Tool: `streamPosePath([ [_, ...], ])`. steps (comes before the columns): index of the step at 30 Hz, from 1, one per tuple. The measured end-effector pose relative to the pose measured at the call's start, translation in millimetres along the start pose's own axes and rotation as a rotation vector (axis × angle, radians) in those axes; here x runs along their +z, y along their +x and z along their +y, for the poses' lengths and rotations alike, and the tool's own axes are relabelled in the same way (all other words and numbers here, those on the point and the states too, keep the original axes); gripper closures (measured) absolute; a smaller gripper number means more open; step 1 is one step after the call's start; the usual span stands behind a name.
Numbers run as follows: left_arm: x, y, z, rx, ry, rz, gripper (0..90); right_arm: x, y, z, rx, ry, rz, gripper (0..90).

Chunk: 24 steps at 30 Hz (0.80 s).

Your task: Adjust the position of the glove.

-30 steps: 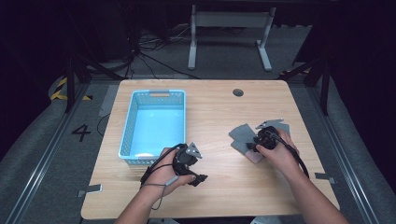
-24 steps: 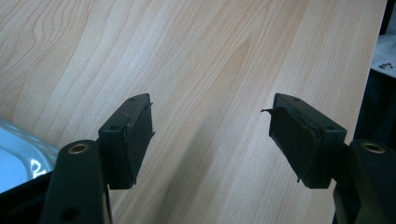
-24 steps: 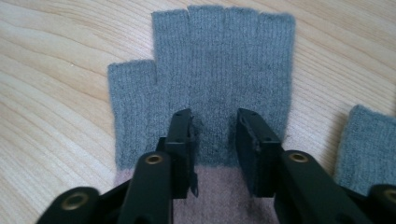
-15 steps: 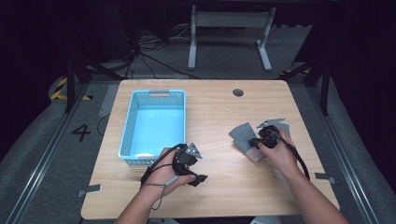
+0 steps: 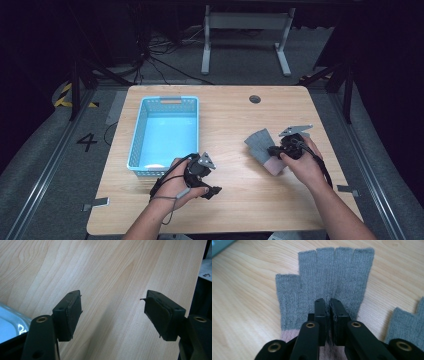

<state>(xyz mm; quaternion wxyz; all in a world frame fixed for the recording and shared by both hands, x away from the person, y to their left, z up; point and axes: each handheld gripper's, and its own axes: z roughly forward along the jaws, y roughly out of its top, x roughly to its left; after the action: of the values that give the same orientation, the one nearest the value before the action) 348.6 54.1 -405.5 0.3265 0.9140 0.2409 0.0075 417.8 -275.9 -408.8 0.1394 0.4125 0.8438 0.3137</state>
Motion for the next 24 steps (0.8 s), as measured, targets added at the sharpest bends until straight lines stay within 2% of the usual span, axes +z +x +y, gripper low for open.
streamPosePath([
  [6, 0.1, -0.4, 0.5, 0.002, 0.0, -0.003, 30.8, -13.4, 8.2, 4.0, -0.047, -0.012, 0.037, 84.9],
  [14, -2.4, 0.1, 1.9, 0.005, -0.007, 0.002, 30.8, -22.7, 18.3, 5.7, -0.074, -0.011, 0.072, 84.7],
  [15, -2.2, 0.3, 2.3, 0.007, -0.003, 0.001, 30.8, -23.8, 18.5, 5.4, -0.081, -0.009, 0.101, 84.7],
  [16, -2.2, 0.3, 2.3, 0.007, -0.003, 0.001, 30.8, -23.8, 18.5, 5.4, -0.081, -0.009, 0.101, 84.7],
  [17, -1.2, 0.0, 2.5, 0.008, 0.0, -0.001, 30.8, -23.8, 17.7, 4.7, -0.098, -0.002, 0.124, 84.8],
  [18, -1.2, 0.0, 2.5, 0.008, 0.0, -0.001, 30.8, -23.8, 17.7, 4.7, -0.098, -0.002, 0.124, 84.8],
  [20, -0.9, -0.2, 2.5, 0.008, -0.001, -0.002, 30.8, -23.9, 18.4, 4.2, -0.134, 0.01, 0.133, 84.8],
  [21, -1.9, 0.4, 2.5, 0.007, -0.004, -0.002, 30.7, -23.8, 19.8, 3.9, -0.166, 0.016, 0.143, 84.8],
  [22, -1.9, 0.4, 2.5, 0.007, -0.004, -0.002, 30.8, -23.8, 19.8, 3.9, -0.166, 0.016, 0.143, 84.8],
  [24, -2.6, 0.8, 2.3, 0.006, -0.001, 0.001, 30.7, -23.8, 22.1, 3.7, -0.202, 0.021, 0.162, 84.7],
])
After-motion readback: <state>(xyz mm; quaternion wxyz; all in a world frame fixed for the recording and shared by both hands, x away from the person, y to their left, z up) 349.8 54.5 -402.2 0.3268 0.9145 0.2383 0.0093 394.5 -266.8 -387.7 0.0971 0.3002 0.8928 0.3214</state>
